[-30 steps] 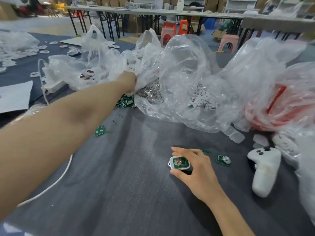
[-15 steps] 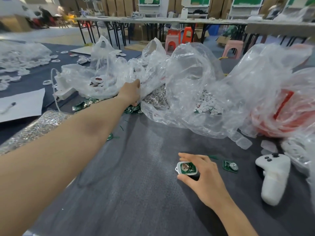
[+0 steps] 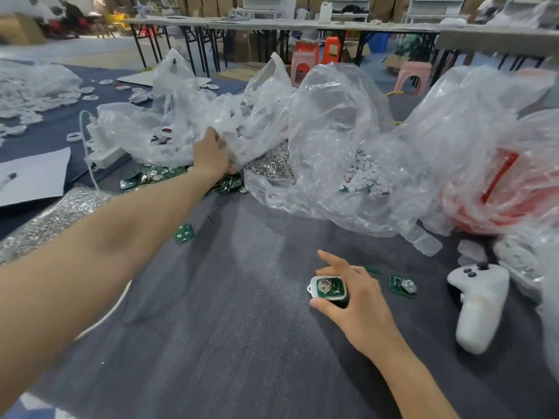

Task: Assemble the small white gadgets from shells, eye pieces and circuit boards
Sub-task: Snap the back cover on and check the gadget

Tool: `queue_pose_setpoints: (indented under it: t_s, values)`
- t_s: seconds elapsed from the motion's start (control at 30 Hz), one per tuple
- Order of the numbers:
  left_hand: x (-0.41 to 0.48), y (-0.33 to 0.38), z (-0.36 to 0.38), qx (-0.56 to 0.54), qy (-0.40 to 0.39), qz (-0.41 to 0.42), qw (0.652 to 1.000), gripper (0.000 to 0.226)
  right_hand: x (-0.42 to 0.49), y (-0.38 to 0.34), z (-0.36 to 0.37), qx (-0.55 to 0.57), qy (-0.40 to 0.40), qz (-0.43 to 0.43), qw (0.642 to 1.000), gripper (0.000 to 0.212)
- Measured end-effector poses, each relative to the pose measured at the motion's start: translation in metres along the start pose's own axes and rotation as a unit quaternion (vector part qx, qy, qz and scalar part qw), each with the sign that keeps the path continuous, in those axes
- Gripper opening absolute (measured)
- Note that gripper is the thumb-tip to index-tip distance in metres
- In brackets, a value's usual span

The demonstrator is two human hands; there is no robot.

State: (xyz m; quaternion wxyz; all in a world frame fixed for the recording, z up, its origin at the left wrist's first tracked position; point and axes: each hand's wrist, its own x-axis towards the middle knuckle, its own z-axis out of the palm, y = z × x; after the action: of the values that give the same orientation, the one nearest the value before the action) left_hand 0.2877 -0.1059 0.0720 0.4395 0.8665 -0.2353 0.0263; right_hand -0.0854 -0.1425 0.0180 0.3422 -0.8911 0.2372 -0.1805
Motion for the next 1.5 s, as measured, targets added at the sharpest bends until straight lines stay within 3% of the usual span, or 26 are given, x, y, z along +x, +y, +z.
queue_pose_setpoints:
  t_s: [0.1, 0.17, 0.23, 0.33, 0.43, 0.53, 0.63, 0.77, 0.9, 1.17, 1.4, 1.5]
  values:
    - [-0.015, 0.008, -0.015, 0.021, 0.154, 0.007, 0.988, 0.015, 0.0, -0.001, -0.001, 0.001, -0.005, -0.005, 1.0, 0.071]
    - [-0.036, 0.018, -0.03, -0.006, 0.197, 0.035, 0.98, 0.016, -0.002, -0.001, -0.002, 0.012, -0.011, -0.001, 1.0, 0.068]
    - [-0.072, 0.029, -0.036, -0.122, 0.167, 0.049, 0.977, 0.015, -0.004, -0.001, -0.003, 0.035, -0.003, 0.001, 0.999, 0.065]
    - [-0.161, 0.042, -0.019, -0.286, -0.01, 0.052, 0.957, 0.018, -0.005, -0.004, -0.003, 0.101, 0.04, 0.004, 0.994, 0.056]
    - [-0.238, 0.043, 0.005, -0.345, -0.146, 0.052, 0.926, 0.02, -0.009, -0.006, -0.004, 0.147, 0.111, -0.019, 0.983, 0.047]
    - [-0.266, 0.034, 0.014, -0.376, -0.182, 0.018, 0.908, 0.017, -0.014, -0.007, -0.007, 0.221, 0.13, -0.024, 0.966, 0.037]
    - [-0.268, 0.028, 0.015, -0.342, -0.22, 0.052, 0.912, 0.012, -0.014, -0.012, -0.007, 0.262, 0.128, -0.02, 0.956, 0.026]
    - [-0.267, 0.028, 0.012, -0.31, -0.25, 0.094, 0.912, 0.016, -0.015, -0.017, -0.006, 0.281, 0.118, -0.019, 0.952, 0.023]
    - [-0.269, 0.028, 0.012, -0.302, -0.253, 0.091, 0.915, 0.016, -0.016, -0.016, -0.009, 0.297, 0.105, -0.023, 0.949, 0.031]
    - [-0.269, 0.026, 0.012, -0.289, -0.255, 0.089, 0.918, 0.015, -0.016, -0.02, -0.01, 0.29, 0.075, -0.03, 0.954, 0.028]
    - [-0.271, 0.03, 0.007, -0.349, -0.255, 0.111, 0.895, 0.027, -0.015, -0.024, -0.009, 0.419, 0.104, 0.027, 0.901, 0.012]
    - [-0.27, 0.033, 0.006, -0.363, -0.275, 0.1, 0.885, 0.026, -0.014, -0.023, -0.008, 0.399, 0.113, 0.045, 0.909, 0.01]
